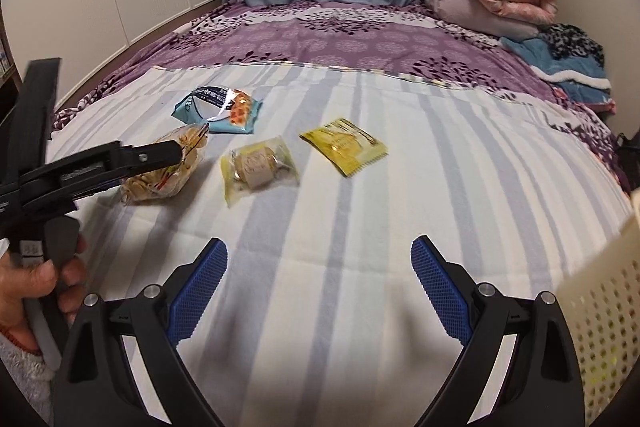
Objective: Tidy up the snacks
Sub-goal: 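Grasp the clear cookie bag with yellow label with the left gripper, then grasp the round cake packet with the right gripper while the left holds the cookie bag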
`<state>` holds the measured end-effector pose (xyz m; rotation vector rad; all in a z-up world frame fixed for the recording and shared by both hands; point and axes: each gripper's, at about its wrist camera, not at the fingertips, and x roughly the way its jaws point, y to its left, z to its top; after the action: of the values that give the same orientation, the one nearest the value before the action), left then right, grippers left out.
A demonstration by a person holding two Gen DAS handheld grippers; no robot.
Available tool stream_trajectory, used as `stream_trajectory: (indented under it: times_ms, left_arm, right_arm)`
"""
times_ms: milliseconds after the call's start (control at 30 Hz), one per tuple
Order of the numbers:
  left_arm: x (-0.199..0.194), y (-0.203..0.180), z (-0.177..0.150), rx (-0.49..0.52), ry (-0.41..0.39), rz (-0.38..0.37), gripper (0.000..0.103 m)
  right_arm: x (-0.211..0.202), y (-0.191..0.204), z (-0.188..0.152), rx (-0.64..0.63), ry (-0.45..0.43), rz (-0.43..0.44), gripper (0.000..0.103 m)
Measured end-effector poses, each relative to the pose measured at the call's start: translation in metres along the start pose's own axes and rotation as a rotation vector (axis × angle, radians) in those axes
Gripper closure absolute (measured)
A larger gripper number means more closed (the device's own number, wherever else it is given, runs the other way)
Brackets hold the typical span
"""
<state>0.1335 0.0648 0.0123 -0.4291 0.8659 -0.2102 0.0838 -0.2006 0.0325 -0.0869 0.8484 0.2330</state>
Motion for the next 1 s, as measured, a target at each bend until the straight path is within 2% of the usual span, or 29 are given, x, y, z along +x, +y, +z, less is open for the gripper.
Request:
stream_trajectory:
  times_ms: [67,100,300,400,500,600,633,733,867,1000]
  left_arm:
    - [-0.006,0.002,0.003,-0.007,-0.017,-0.005,0.016]
    - [-0.008,0.004,0.004,-0.014,-0.021,-0.008,0.023]
    - [-0.005,0.016,0.006,-0.065,-0.01,-0.014,0.023]
    - [-0.005,0.018,0.007,-0.074,-0.007,-0.012,0.022]
    - [-0.006,0.019,0.006,-0.078,-0.012,-0.007,0.014]
    - [-0.005,0.021,0.006,-0.075,-0.009,0.009,0.012]
    - [-0.004,0.022,0.005,-0.078,-0.007,0.007,0.008]
    - [-0.001,0.022,0.005,-0.081,-0.001,-0.003,0.007]
    - [0.003,0.02,0.004,-0.076,0.013,-0.016,0.007]
    - [0.007,0.014,0.003,-0.043,0.018,-0.026,0.003]
  right_arm:
    - [0.014,0.006,0.009,-0.008,0.008,0.025,0.01]
    - [0.022,0.009,0.014,-0.01,0.016,0.042,0.01]
    - [0.06,0.027,0.031,-0.055,0.05,0.078,0.01]
    - [0.071,0.031,0.036,-0.064,0.064,0.092,0.01]
    - [0.082,0.033,0.039,-0.062,0.097,0.117,0.011]
    - [0.088,0.037,0.043,-0.08,0.109,0.109,0.011]
    - [0.089,0.039,0.044,-0.088,0.111,0.11,0.012]
    - [0.089,0.041,0.044,-0.112,0.105,0.065,0.025]
    - [0.084,0.031,0.044,-0.088,0.092,0.061,0.045]
    - [0.076,0.021,0.039,-0.059,0.087,0.072,0.049]
